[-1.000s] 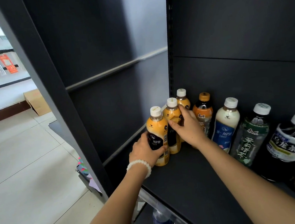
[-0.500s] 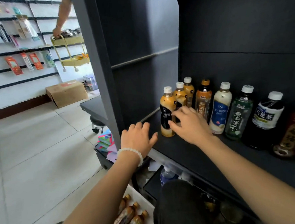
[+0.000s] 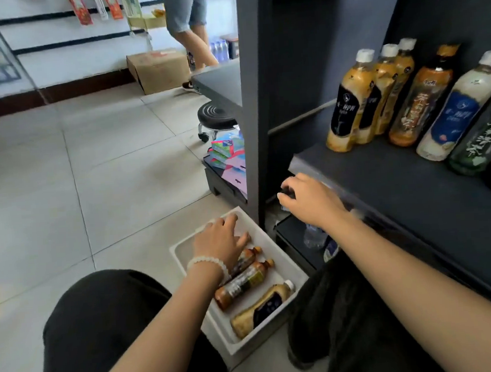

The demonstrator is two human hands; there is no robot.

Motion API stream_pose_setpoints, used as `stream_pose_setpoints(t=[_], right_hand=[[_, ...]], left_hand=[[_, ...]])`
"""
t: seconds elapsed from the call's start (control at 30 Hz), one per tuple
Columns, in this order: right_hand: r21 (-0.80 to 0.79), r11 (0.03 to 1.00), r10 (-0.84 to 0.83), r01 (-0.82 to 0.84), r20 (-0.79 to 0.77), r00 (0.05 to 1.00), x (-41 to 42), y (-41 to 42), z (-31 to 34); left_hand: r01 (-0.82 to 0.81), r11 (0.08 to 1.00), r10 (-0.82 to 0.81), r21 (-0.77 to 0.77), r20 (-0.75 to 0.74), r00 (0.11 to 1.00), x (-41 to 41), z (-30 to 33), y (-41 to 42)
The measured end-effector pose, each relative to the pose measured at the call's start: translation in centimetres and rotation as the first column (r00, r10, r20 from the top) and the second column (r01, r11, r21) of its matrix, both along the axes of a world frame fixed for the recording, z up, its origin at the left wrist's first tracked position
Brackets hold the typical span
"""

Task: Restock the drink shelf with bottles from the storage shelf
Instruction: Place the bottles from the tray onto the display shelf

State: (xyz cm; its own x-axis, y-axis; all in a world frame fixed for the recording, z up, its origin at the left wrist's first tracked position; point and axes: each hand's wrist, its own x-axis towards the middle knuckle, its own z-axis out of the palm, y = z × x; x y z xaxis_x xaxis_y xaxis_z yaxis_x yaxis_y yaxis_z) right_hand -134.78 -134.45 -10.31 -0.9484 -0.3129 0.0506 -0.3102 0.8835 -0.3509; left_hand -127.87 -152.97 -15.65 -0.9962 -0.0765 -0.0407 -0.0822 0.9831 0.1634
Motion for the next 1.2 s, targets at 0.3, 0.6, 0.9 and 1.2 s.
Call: stream_pose_setpoints(t=[0.3,0.6,0.9,1.2], right_hand=[[0.124,0.992,-0.071,0.022,0.405,0.911,-5.3,-3.5,-12.8],[0.144,0.977,-0.213,0.158,0.717,0.664,-6.5,-6.9,-28.1],[0.07,0.895,-0.295,0.441,0.834,0.466,-7.7,-8.0,-36.0],[-0.035,0.829,-0.253,0.558,0.866,0.431,-7.1,-8.3,-37.0]], left_hand=[[-0.095,0.992,0.067,0.084,0.289,0.955,-1.3,-11.8,-1.2],[-0.19,0.956,0.024,0.223,0.586,0.81,-2.5,-23.4,-1.0],[-0.202,0.931,-0.078,0.304,0.706,0.704,-3.0,-29.4,1.1],[-0.154,0.941,-0.128,0.303,0.736,0.665,-2.9,-31.5,2.2]])
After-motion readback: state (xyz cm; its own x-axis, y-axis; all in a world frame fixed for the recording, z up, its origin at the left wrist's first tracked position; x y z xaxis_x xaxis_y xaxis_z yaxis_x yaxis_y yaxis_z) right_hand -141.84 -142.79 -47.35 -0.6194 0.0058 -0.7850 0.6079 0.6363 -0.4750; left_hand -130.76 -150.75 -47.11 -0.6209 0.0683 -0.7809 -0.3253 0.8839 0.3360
